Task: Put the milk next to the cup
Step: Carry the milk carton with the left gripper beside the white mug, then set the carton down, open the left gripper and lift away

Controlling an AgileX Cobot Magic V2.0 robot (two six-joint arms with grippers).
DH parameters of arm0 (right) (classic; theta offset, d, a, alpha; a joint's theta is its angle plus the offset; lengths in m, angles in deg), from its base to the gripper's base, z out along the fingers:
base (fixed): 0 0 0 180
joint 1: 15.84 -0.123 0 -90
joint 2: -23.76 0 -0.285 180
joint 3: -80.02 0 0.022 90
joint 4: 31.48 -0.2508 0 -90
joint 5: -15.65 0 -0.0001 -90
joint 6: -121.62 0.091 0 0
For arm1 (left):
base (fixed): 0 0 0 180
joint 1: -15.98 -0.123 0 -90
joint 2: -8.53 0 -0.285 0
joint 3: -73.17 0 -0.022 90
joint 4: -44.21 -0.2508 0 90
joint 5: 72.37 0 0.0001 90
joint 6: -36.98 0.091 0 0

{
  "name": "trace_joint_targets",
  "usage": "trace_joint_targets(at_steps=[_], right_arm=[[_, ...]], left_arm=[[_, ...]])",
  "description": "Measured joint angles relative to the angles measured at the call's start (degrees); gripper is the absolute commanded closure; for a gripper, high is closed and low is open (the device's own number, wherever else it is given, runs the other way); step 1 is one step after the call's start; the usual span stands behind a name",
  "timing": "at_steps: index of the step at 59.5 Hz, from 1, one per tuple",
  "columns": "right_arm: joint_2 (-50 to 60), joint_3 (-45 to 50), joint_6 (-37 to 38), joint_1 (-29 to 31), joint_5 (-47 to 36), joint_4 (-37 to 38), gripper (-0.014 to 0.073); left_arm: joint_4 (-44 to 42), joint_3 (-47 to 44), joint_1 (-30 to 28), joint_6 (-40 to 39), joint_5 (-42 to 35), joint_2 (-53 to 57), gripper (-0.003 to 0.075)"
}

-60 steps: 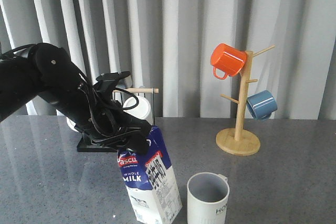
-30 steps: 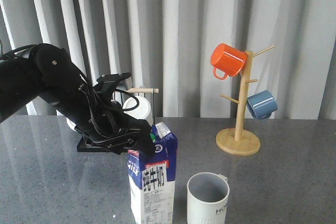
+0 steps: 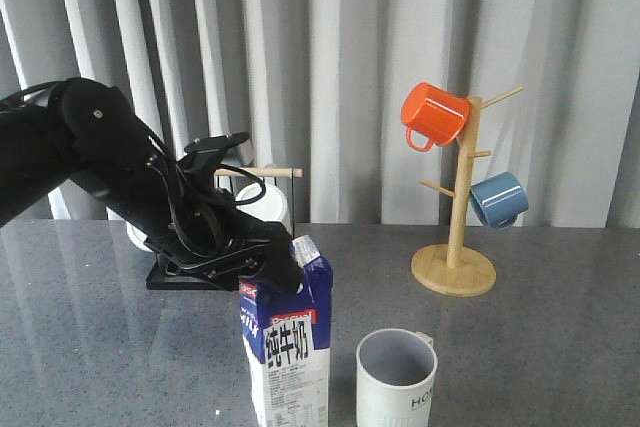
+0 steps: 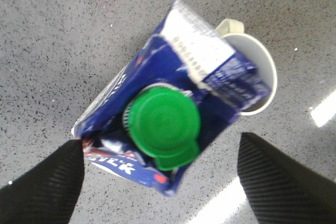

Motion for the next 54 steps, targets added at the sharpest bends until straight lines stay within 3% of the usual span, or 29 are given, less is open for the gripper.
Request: trace_joint_targets(at_steps=[20,29,36,52,54], right_arm=[[0.0,0.0,0.0,0.0,0.0,0.0,0.06],[0.0,0.0,0.0,0.0,0.0,0.0,0.06],[0.0,0.0,0.0,0.0,0.0,0.0,0.06],[0.0,0.0,0.0,0.0,0.0,0.0,0.06],[0.0,0.0,0.0,0.0,0.0,0.0,0.06]], left_arm=[[-7.6,0.0,0.0,-0.1,0.2,9.1,0.0146],[-10.9,0.0,0.0,-1.0,0.8,14.1,0.019],[-12.8,0.0,0.0,-1.0,1.1,18.6,0.0291],[-15.8,0.1,0.0,-1.0,1.5,29.4,0.0715],[-16.0,0.1,0.0,-1.0,1.5,30.5,0.0729]])
